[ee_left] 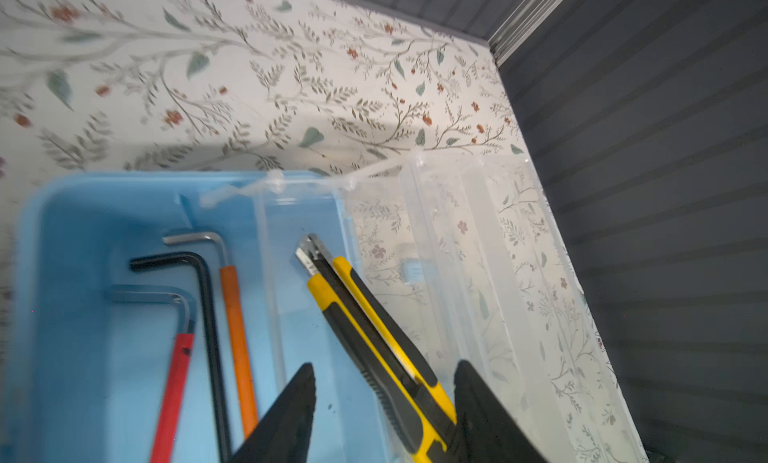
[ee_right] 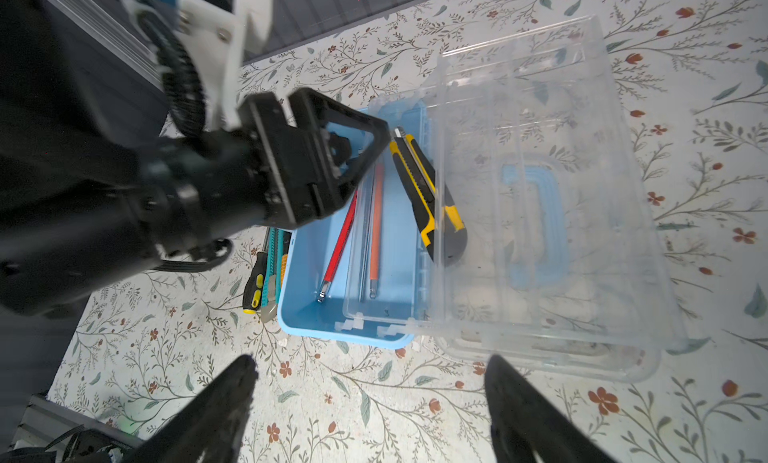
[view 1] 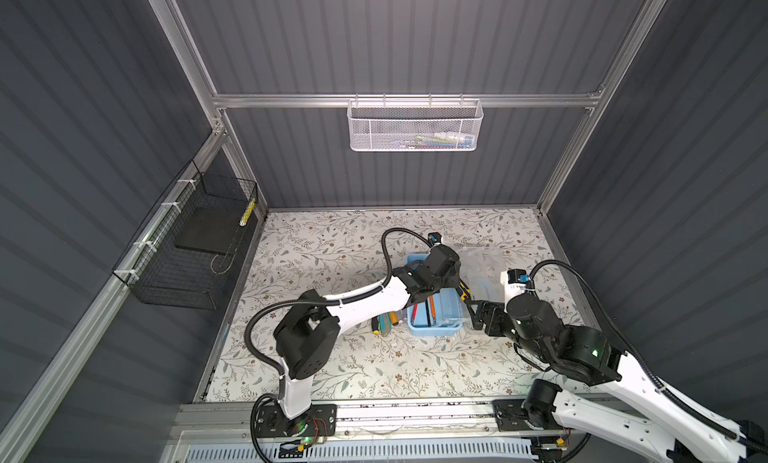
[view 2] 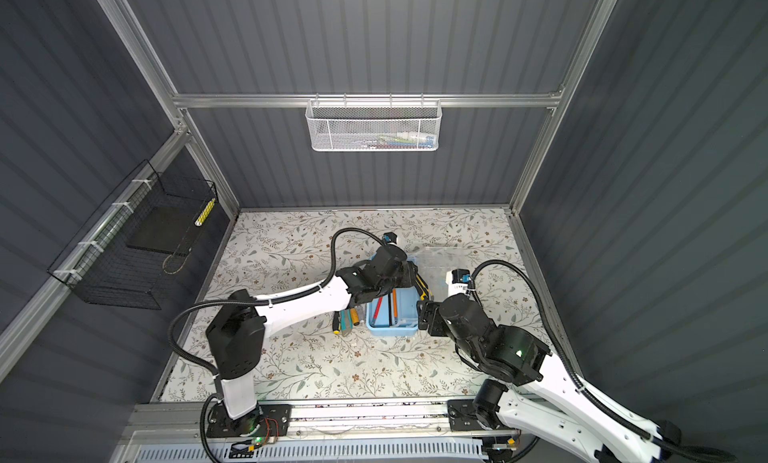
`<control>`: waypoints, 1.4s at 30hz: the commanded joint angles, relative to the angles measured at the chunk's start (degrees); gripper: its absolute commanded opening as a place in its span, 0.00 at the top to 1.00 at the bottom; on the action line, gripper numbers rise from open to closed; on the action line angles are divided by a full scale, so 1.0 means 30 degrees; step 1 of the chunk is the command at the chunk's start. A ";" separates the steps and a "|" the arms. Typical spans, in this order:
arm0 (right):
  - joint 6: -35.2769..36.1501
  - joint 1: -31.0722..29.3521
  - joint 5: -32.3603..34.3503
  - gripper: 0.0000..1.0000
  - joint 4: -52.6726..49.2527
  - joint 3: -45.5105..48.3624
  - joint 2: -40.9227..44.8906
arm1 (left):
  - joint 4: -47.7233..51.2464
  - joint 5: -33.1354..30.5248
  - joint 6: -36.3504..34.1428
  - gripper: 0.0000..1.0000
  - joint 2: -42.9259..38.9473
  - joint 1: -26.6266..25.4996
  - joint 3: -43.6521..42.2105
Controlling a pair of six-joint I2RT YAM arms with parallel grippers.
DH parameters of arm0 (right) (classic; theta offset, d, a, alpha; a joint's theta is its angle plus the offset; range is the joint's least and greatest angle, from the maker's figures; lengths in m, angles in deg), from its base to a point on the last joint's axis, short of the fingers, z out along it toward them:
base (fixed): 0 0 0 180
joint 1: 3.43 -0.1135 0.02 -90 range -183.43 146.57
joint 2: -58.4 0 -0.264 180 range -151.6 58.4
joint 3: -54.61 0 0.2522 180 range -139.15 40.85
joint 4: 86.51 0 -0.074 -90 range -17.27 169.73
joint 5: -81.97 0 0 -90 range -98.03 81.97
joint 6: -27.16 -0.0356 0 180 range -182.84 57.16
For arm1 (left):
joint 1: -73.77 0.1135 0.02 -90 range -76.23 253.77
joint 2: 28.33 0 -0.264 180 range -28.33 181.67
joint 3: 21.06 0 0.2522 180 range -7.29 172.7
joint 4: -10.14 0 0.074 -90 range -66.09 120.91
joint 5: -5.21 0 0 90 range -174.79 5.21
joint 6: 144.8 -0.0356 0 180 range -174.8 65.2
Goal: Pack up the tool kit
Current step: 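Release the yellow utility knife into the box from the left gripper, then move the left gripper back down over the teal utility knife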
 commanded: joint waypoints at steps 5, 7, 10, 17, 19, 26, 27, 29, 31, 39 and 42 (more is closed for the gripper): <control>-0.0145 -0.0469 -0.1316 0.19 0.0413 -0.0312 -0.1306 | 0.3876 -0.2806 -0.2630 0.44 -0.4668 0.0187 -0.3391; -0.0297 -0.0815 -0.1411 0.19 0.0734 -0.0089 -0.1736 | 0.4520 -0.2912 -0.2614 0.45 -0.5892 0.0332 -0.4742; -0.0503 -0.1177 -0.1529 0.19 0.1168 0.0266 -0.2419 | 0.5636 -0.3190 -0.2209 0.46 -0.7233 0.0799 -0.6259; -0.0609 -0.1447 -0.1585 0.19 0.1877 0.0604 -0.3121 | 0.5361 -0.3060 -0.1358 0.62 -0.9331 0.2216 -1.0011; -0.0600 -0.1448 -0.1533 0.19 0.1960 0.0604 -0.3303 | 0.4947 -0.2846 -0.1051 0.64 -0.9215 0.2374 -1.0701; -0.0516 -0.1441 -0.1456 0.19 0.2071 0.0547 -0.3694 | 0.3522 -0.2128 -0.0636 0.67 -0.7492 0.2483 -1.1494; -0.0492 -0.1429 -0.1414 0.19 0.2062 0.0547 -0.3694 | 0.3290 -0.2020 -0.0677 0.67 -0.7256 0.2474 -1.1498; -0.0468 -0.1428 -0.1320 0.19 0.2031 0.0533 -0.3672 | 0.2936 -0.1908 -0.0617 0.68 -0.6797 0.2482 -1.1564; -0.0461 -0.1429 -0.1244 0.19 0.2030 0.0576 -0.3664 | 0.2569 -0.1657 -0.0550 0.68 -0.6316 0.2502 -1.1509; -0.0419 -0.1428 -0.0982 0.19 0.1964 0.0655 -0.3694 | 0.1427 -0.0783 0.0014 0.68 -0.4300 0.2530 -1.1498; -0.0338 -0.1393 -0.0843 0.19 0.1962 0.0697 -0.3635 | 0.1629 -0.1030 0.0233 0.67 -0.3854 0.2540 -1.1351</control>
